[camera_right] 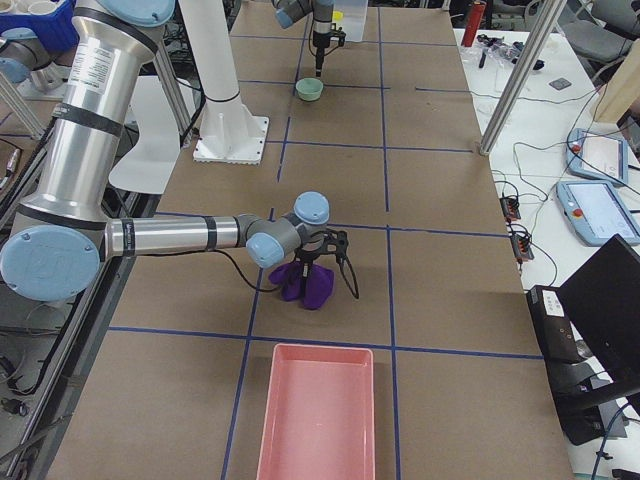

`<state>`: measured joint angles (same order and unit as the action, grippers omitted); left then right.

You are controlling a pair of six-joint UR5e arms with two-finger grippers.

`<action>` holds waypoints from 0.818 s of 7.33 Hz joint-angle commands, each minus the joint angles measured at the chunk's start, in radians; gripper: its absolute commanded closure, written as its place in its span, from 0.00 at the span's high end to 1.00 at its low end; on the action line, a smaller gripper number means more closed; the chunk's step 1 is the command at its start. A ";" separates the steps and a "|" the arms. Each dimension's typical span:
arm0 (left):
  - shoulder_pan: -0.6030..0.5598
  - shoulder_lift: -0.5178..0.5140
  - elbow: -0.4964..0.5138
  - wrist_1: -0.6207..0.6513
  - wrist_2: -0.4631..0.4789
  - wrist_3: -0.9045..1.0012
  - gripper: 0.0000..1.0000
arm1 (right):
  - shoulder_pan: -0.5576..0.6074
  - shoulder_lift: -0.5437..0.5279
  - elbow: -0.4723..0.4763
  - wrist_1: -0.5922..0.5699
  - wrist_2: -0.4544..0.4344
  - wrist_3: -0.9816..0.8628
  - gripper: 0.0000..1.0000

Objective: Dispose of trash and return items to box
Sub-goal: 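Grasp the pale green bowl with the left gripper while the right lifts the cloth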

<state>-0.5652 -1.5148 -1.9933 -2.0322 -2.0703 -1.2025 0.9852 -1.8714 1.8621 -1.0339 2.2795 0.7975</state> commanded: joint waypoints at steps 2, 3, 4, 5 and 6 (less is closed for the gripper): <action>0.097 -0.013 0.045 0.006 0.076 -0.069 0.78 | 0.160 0.035 0.031 -0.006 0.060 -0.004 0.00; 0.102 -0.012 0.047 0.006 0.078 -0.069 0.32 | 0.206 0.046 0.045 -0.005 0.063 -0.007 0.00; 0.116 -0.013 0.062 0.006 0.094 -0.069 0.15 | 0.281 0.054 0.046 -0.003 0.092 -0.042 0.00; 0.116 -0.016 0.056 0.007 0.094 -0.068 0.00 | 0.356 0.052 0.037 -0.008 0.135 -0.108 0.00; 0.105 -0.015 0.029 0.009 0.094 -0.068 0.00 | 0.398 0.051 0.038 -0.008 0.136 -0.130 0.00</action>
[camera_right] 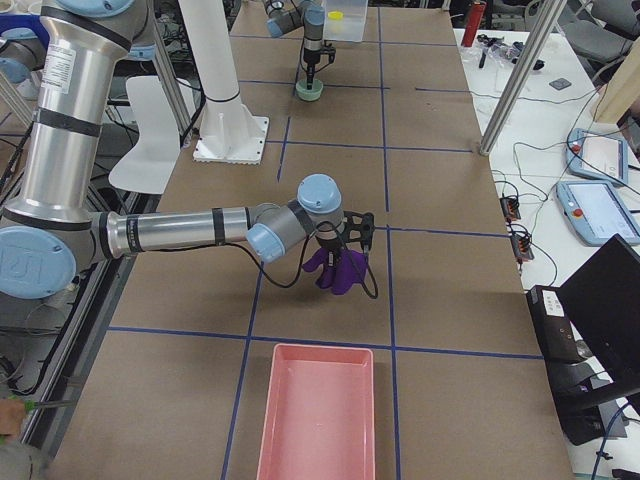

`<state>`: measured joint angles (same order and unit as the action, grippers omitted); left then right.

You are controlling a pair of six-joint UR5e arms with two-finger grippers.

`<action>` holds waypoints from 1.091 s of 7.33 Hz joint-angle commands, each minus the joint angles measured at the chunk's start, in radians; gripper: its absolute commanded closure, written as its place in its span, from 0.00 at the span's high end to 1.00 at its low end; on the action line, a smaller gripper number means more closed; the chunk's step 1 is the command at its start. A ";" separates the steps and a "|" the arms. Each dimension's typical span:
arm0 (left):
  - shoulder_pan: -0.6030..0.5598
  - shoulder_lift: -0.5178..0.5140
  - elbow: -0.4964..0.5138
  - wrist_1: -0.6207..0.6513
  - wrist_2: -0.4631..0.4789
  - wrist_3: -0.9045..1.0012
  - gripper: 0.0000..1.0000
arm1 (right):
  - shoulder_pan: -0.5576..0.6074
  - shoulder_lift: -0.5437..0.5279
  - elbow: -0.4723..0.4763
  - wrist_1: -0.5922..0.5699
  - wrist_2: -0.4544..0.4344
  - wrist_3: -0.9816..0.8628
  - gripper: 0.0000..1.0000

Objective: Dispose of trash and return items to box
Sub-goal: 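Grasp the pale green bowl with the left gripper while the right lifts the cloth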

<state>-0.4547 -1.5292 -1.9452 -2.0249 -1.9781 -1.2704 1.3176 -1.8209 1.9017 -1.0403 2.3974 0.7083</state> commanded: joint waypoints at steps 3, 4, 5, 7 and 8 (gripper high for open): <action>-0.068 0.004 -0.114 0.052 -0.001 0.014 0.00 | 0.173 -0.011 -0.036 -0.001 0.019 -0.168 0.00; -0.129 0.004 -0.160 0.067 -0.007 0.044 0.00 | 0.251 -0.017 -0.061 -0.026 0.019 -0.281 0.00; -0.241 0.004 -0.167 0.069 -0.007 0.177 0.00 | 0.367 -0.014 -0.062 -0.144 0.013 -0.453 0.00; -0.521 0.001 -0.164 0.197 -0.040 0.570 0.00 | 0.546 0.009 -0.107 -0.430 -0.118 -0.994 0.00; -0.638 0.010 -0.147 0.225 -0.056 0.752 0.00 | 0.575 0.012 -0.203 -0.419 -0.129 -1.056 0.00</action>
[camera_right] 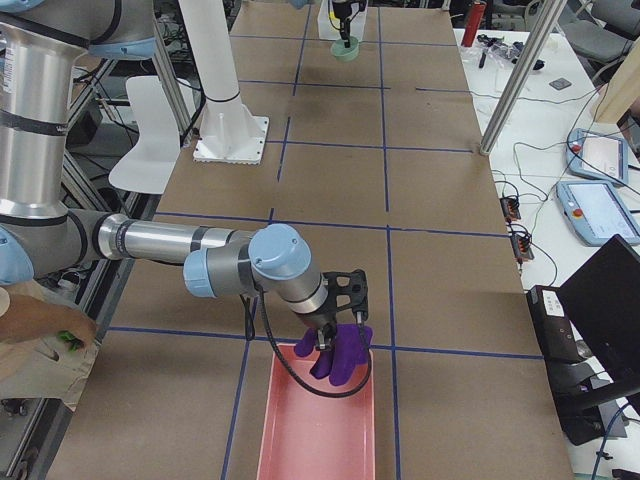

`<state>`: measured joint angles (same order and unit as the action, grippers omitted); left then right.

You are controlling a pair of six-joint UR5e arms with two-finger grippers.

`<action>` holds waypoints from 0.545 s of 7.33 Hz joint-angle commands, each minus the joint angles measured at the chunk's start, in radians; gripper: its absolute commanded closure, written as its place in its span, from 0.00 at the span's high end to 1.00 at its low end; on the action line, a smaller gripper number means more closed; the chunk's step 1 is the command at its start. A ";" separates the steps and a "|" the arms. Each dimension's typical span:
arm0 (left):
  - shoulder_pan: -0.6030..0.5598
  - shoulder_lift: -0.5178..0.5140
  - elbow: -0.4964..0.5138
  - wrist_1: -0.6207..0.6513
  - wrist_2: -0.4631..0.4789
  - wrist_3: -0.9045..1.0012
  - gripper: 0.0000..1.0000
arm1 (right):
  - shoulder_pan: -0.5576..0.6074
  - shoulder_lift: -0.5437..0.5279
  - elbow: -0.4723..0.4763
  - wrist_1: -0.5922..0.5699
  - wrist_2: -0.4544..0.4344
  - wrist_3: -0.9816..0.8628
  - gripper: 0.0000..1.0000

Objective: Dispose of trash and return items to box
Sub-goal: 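Drop the purple cloth into the pink bin while the left carries the bowl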

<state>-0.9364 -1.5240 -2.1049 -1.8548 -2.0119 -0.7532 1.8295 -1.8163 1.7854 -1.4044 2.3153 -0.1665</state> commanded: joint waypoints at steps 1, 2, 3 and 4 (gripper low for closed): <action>-0.239 0.004 0.029 0.099 -0.022 0.376 0.00 | 0.063 0.009 -0.181 -0.023 -0.045 -0.194 0.00; -0.313 -0.010 0.051 0.155 -0.022 0.503 0.00 | 0.063 0.023 -0.280 0.042 -0.050 -0.196 0.00; -0.438 -0.024 0.127 0.170 -0.033 0.711 0.00 | 0.063 0.034 -0.363 0.115 -0.048 -0.188 0.00; -0.564 -0.065 0.248 0.169 -0.054 0.885 0.00 | 0.062 0.044 -0.400 0.170 -0.051 -0.180 0.00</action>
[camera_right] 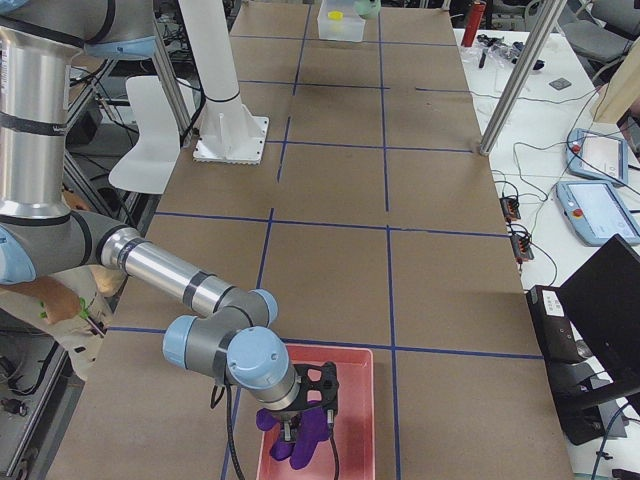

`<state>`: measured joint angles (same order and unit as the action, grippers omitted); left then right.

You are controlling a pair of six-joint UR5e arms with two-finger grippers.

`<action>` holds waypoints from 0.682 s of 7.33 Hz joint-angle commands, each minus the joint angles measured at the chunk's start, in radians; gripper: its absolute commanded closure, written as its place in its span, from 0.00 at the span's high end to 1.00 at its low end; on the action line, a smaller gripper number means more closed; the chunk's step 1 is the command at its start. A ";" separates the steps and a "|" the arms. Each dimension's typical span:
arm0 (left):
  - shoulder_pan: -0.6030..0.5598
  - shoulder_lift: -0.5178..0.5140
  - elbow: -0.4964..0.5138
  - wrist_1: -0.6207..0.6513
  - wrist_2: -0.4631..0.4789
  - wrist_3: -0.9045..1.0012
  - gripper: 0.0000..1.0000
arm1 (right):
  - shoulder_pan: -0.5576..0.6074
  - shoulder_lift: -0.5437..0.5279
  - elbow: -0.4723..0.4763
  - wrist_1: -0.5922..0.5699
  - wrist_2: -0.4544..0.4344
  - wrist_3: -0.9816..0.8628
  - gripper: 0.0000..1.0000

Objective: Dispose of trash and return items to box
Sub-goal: 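Drop the purple cloth into the pink bin while the left carries the bowl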

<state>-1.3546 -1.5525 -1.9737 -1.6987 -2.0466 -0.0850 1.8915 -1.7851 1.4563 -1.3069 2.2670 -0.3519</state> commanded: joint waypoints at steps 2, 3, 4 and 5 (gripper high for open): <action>-0.280 -0.057 0.301 0.004 -0.026 0.455 0.00 | -0.006 0.036 -0.125 0.075 0.026 0.046 0.99; -0.340 -0.055 0.375 0.005 -0.032 0.506 0.00 | -0.014 0.036 -0.119 0.080 0.055 0.057 1.00; -0.392 -0.057 0.482 0.002 -0.053 0.584 0.00 | -0.035 0.042 -0.104 0.080 0.074 0.065 1.00; -0.396 -0.057 0.509 0.007 -0.050 0.585 0.00 | -0.069 0.108 -0.064 0.068 0.084 0.129 1.00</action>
<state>-1.7216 -1.6083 -1.5303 -1.6946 -2.0917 0.4639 1.8554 -1.7282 1.3586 -1.2312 2.3335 -0.2754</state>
